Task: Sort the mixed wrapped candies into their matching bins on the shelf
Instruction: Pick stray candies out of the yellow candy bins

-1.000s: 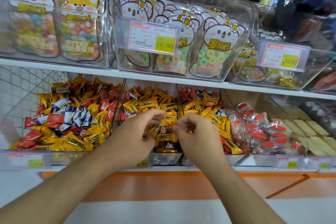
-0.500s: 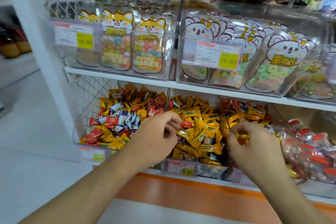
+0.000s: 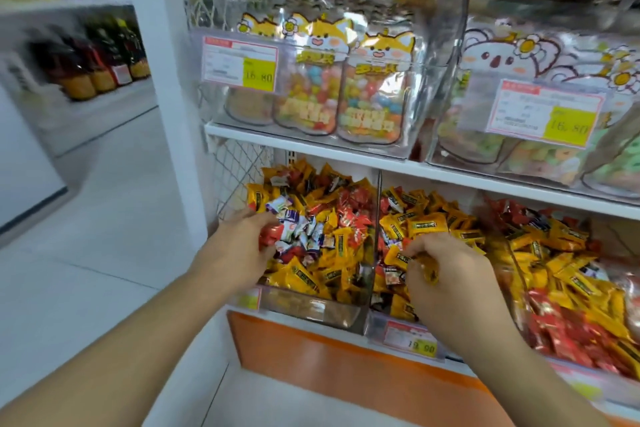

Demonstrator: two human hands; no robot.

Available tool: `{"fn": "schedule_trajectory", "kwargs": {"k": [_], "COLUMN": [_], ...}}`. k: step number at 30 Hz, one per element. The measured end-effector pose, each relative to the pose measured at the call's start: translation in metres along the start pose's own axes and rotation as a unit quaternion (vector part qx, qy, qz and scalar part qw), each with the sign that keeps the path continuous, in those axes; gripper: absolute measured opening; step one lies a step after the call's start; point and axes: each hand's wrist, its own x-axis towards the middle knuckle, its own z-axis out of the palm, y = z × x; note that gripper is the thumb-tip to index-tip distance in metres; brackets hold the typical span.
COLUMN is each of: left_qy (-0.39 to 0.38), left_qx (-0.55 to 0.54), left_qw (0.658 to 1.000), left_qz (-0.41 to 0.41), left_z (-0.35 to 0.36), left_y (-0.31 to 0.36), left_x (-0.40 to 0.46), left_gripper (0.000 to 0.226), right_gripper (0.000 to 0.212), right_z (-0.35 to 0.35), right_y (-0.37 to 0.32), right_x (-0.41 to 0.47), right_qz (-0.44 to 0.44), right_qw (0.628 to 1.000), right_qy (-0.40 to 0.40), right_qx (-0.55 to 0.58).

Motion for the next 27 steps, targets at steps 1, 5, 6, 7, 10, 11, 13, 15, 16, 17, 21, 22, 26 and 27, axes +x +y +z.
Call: {"fn": "schedule_trajectory", "kwargs": {"k": [1, 5, 6, 7, 10, 11, 13, 15, 16, 17, 21, 22, 26, 27], "left_qy": [0.0, 0.006, 0.013, 0.023, 0.055, 0.061, 0.065, 0.071, 0.075, 0.081, 0.079, 0.076, 0.032, 0.01], "left_qx": [-0.004, -0.036, -0.048, -0.057, -0.054, -0.048, -0.046, -0.06, -0.073, -0.089, -0.175, -0.194, -0.3, -0.321], "left_qw": [1.0, 0.999, 0.999, 0.998, 0.997, 0.997, 0.997, 0.996, 0.994, 0.992, 0.981, 0.978, 0.954, 0.947], "left_qz": [0.004, -0.01, -0.015, -0.016, -0.011, -0.01, -0.013, -0.019, -0.02, -0.021, -0.022, -0.019, 0.001, 0.007], "left_z": [0.002, 0.006, 0.007, 0.009, 0.013, 0.013, 0.013, 0.01, 0.007, 0.003, -0.014, -0.017, -0.024, -0.024], "left_y": [0.0, -0.002, -0.002, -0.002, 0.001, 0.001, 0.002, 0.005, 0.007, 0.01, 0.029, 0.034, 0.064, 0.073], "left_x": [0.002, 0.011, 0.012, 0.013, 0.014, 0.013, 0.013, 0.012, 0.011, 0.01, 0.001, -0.002, -0.019, -0.024], "left_gripper": [0.048, 0.047, 0.043, 0.036, 0.02, 0.018, 0.017, 0.016, 0.016, 0.017, 0.018, 0.018, 0.016, 0.016], "right_gripper": [0.019, 0.021, 0.021, 0.022, 0.022, 0.021, 0.02, 0.02, 0.02, 0.02, 0.019, 0.019, 0.027, 0.033], "right_z": [0.002, 0.013, 0.014, 0.015, 0.015, 0.015, 0.013, 0.011, 0.01, 0.008, 0.005, 0.004, -0.002, -0.005], "right_y": [0.0, -0.003, -0.003, -0.003, -0.003, -0.002, -0.002, -0.001, -0.001, -0.001, -0.001, -0.001, -0.005, -0.006], "right_x": [0.0, 0.003, 0.002, 0.002, 0.002, 0.002, 0.001, 0.0, 0.0, -0.001, -0.003, -0.003, -0.003, -0.003], "right_qz": [0.001, 0.004, 0.0, -0.003, -0.007, -0.009, -0.012, -0.013, -0.013, -0.013, -0.012, -0.012, 0.005, 0.017], "right_qw": [1.0, 1.0, 1.0, 1.0, 1.0, 1.0, 1.0, 1.0, 1.0, 1.0, 1.0, 1.0, 0.997, 0.995], "right_qy": [-0.004, -0.013, -0.013, -0.014, -0.017, -0.016, -0.011, -0.007, -0.005, -0.003, 0.006, 0.007, -0.021, -0.038], "right_qx": [-0.001, -0.004, -0.005, -0.007, -0.011, -0.009, -0.005, 0.004, 0.008, 0.011, 0.017, 0.019, 0.068, 0.096]}}
